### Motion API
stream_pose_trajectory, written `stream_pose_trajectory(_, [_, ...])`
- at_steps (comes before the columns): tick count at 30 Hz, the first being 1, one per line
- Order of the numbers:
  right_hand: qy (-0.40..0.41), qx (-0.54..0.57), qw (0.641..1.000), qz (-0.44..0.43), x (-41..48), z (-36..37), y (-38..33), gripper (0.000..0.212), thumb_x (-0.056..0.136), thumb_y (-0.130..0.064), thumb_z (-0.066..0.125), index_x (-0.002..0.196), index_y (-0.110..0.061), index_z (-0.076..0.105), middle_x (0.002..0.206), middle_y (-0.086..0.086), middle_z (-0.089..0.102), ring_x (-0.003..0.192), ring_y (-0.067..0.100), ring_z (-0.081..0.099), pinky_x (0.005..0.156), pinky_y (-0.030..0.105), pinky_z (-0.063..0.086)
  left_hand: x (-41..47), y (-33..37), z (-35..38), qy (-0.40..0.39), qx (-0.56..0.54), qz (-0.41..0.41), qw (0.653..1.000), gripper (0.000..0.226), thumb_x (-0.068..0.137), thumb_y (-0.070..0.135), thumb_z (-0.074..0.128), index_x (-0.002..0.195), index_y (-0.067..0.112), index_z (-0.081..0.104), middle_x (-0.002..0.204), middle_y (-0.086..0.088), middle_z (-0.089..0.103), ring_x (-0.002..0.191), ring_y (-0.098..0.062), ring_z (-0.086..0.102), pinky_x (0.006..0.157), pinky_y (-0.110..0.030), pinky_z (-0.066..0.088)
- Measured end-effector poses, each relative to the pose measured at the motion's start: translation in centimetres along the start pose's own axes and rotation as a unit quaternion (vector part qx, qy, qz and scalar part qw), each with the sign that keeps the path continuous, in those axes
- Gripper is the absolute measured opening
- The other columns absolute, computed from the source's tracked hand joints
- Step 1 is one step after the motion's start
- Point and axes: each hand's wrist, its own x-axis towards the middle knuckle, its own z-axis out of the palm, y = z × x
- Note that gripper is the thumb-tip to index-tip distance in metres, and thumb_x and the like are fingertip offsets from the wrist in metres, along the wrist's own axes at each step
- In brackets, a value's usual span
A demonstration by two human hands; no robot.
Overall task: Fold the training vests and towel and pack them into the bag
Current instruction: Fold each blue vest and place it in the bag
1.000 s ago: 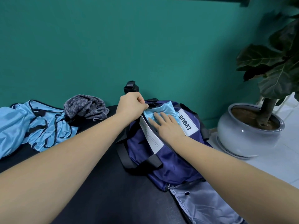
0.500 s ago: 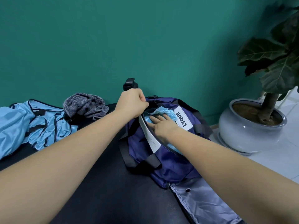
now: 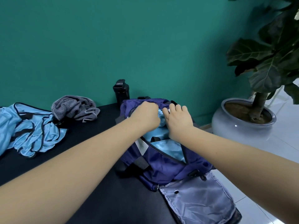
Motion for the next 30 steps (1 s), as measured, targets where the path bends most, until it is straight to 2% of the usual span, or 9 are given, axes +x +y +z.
stream_pose_trajectory(5, [-0.012,-0.033,0.999,0.025,0.2,0.2,-0.6,0.061,0.079,-0.03,0.072,0.127,-0.018,0.037,0.114,0.008,0.042,0.096,0.026,0.042,0.082,0.039,0.033,0.9,2.3,1.9,-0.171,0.08,-0.011,0.982,0.027,0.104,0.008,0.046,0.126,0.006,0.062,0.087,-0.004,0.051,0.079,-0.019,0.051,0.059,-0.026,0.038])
stream_pose_trajectory(8, [0.015,-0.028,0.999,0.033,0.9,-0.2,0.4,0.06,0.078,-0.026,0.074,0.126,-0.017,0.038,0.117,0.008,0.044,0.095,0.026,0.047,0.076,0.038,0.035,2.0,1.1,4.3,-0.204,0.045,-0.051,0.977,0.064,0.1,0.003,0.049,0.161,0.013,0.034,0.133,-0.013,0.055,0.113,-0.029,0.059,0.083,-0.035,0.052])
stream_pose_trajectory(10, [0.032,0.004,0.999,0.043,1.5,-1.0,1.4,0.056,0.081,-0.023,0.074,0.124,-0.015,0.04,0.118,0.009,0.048,0.095,0.027,0.055,0.068,0.038,0.036,2.7,0.3,5.4,-0.223,0.038,-0.076,0.971,0.087,0.097,0.0,0.051,0.17,0.021,0.008,0.16,-0.019,0.035,0.131,-0.038,0.055,0.101,-0.045,0.053])
stream_pose_trajectory(13, [0.044,0.052,0.997,0.048,2.1,-2.4,2.9,0.032,0.088,-0.014,0.066,0.11,-0.014,0.043,0.111,0.009,0.055,0.09,0.031,0.067,0.061,0.037,0.039,4.0,0.0,6.5,-0.231,0.051,-0.1,0.967,0.1,0.095,-0.002,0.051,0.17,0.028,-0.009,0.169,-0.023,0.021,0.137,-0.046,0.05,0.107,-0.052,0.05])
stream_pose_trajectory(15, [0.072,0.066,0.994,0.051,2.1,-2.9,3.6,0.029,0.089,-0.009,0.062,0.101,-0.015,0.036,0.101,0.007,0.052,0.077,0.033,0.063,0.057,0.035,0.036,4.6,0.2,6.9,-0.23,0.068,-0.098,0.966,0.103,0.095,-0.001,0.051,0.168,0.028,-0.015,0.167,-0.026,0.025,0.138,-0.047,0.049,0.109,-0.051,0.048])
stream_pose_trajectory(18, [0.119,0.094,0.987,0.057,1.5,-2.8,4.4,0.028,0.091,-0.009,0.06,0.099,-0.015,0.034,0.091,0.004,0.043,0.064,0.032,0.046,0.049,0.034,0.02,5.7,-0.2,7.5,-0.221,0.087,-0.097,0.967,0.11,0.093,-0.001,0.058,0.168,0.036,-0.014,0.167,-0.027,0.024,0.142,-0.05,0.041,0.11,-0.061,0.046])
stream_pose_trajectory(21, [0.147,0.129,0.979,0.058,1.0,-2.3,5.1,0.023,0.095,-0.013,0.057,0.099,-0.016,0.035,0.088,0.003,0.045,0.062,0.032,0.044,0.05,0.035,0.018,6.3,-0.7,7.7,-0.196,0.092,-0.082,0.973,0.11,0.094,-0.001,0.061,0.168,0.041,-0.008,0.168,-0.017,0.021,0.15,-0.048,0.029,0.114,-0.062,0.041])
stream_pose_trajectory(26, [0.182,0.196,0.963,0.039,0.1,-2.0,6.1,0.015,0.102,-0.021,0.046,0.096,-0.015,0.034,0.088,0.003,0.046,0.066,0.036,0.047,0.058,0.04,0.032,7.7,-1.2,8.1,-0.167,0.113,-0.06,0.978,0.071,0.099,0.016,0.054,0.164,0.021,0.027,0.155,-0.02,0.043,0.139,-0.043,0.048,0.114,-0.054,0.043])
stream_pose_trajectory(30, [0.198,0.223,0.953,0.043,-0.5,-2.2,6.6,0.015,0.102,-0.021,0.046,0.094,-0.015,0.034,0.087,0.003,0.044,0.066,0.036,0.046,0.059,0.041,0.034,8.5,-1.3,7.1,-0.182,0.097,-0.083,0.975,0.052,0.097,0.021,0.05,0.145,0.001,0.052,0.132,-0.018,0.065,0.111,-0.037,0.064,0.1,-0.049,0.056])
